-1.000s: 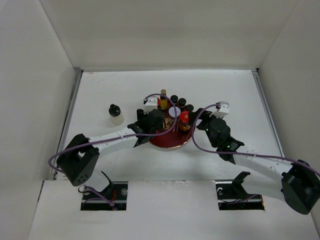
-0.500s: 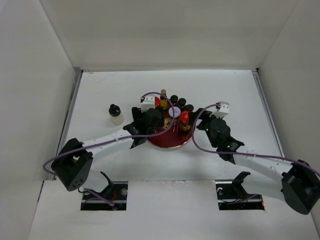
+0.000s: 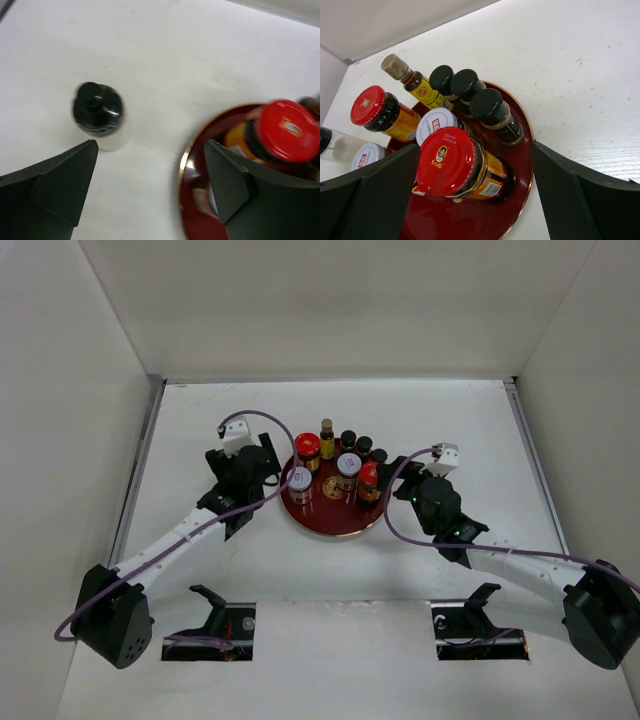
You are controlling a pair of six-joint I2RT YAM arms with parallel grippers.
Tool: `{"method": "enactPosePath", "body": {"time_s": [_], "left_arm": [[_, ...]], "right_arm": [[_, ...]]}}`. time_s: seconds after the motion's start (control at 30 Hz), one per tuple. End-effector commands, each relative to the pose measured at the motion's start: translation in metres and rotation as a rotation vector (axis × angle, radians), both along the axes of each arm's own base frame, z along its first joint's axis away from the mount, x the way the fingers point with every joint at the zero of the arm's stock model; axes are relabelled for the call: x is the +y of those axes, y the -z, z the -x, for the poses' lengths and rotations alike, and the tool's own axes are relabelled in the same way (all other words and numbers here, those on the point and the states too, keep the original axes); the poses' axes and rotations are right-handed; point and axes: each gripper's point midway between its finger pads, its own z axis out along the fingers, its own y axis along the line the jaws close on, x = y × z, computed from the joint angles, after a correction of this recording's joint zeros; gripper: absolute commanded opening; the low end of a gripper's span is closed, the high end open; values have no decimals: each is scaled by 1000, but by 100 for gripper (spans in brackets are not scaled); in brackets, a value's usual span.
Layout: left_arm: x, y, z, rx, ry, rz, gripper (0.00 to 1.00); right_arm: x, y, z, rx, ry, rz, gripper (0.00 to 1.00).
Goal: Organize the condiment bottles
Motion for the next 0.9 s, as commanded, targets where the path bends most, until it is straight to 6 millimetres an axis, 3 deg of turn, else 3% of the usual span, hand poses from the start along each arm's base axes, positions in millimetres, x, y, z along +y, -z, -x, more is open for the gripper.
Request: {"method": "enactPosePath", "body": {"time_s": [0.0, 0.1, 0.27, 0.53, 0.87], "left_arm": [[37, 7, -4, 24, -118, -13, 88], [56, 20, -16, 49, -190, 3, 89], [63, 33, -36, 48, -236, -6, 88], [87, 43, -50, 57, -312, 2, 85], [89, 53, -59, 41, -310, 20, 74]], "right_arm": [[3, -19, -5, -51, 3, -37, 98], [4, -17, -6, -46, 3, -35, 98], [6, -17, -6, -44, -2, -30, 99], [7, -20, -3, -50, -11, -45, 99], [9, -21, -3, -51, -21, -44, 99]]}}
